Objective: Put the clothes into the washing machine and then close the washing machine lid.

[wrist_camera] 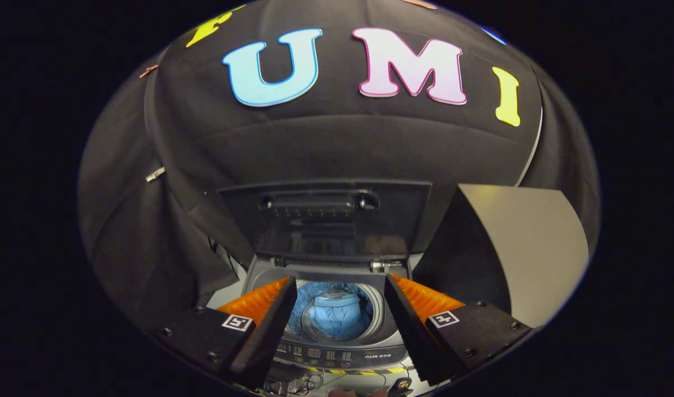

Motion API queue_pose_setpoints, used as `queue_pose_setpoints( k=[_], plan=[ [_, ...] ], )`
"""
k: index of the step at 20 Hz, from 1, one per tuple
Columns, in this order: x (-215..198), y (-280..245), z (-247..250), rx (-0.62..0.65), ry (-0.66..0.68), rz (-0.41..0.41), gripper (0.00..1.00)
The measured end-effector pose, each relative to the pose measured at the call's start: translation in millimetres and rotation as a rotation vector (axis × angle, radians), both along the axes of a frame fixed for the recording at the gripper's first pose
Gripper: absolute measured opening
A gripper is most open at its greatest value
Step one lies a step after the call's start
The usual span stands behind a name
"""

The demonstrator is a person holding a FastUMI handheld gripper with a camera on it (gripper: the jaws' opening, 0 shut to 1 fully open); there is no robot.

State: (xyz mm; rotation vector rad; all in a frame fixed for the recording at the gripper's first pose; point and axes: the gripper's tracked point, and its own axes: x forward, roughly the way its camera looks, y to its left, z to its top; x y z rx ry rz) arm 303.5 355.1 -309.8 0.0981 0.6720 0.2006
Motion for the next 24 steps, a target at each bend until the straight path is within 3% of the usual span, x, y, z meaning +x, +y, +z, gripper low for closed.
queue_pose_setpoints(
  k=[9, 13, 24],
  plan=[
    [42.9, -7.8, 98.4, 0.083, -0.189, -0.023, 0.99],
    [79.0, -1.1, 119.9, 0.086, -0.231, -0.025, 0.99],
    [154.8, 54.9, 54.1, 0.012, -0.161, 0.028, 0.99]
  ],
)
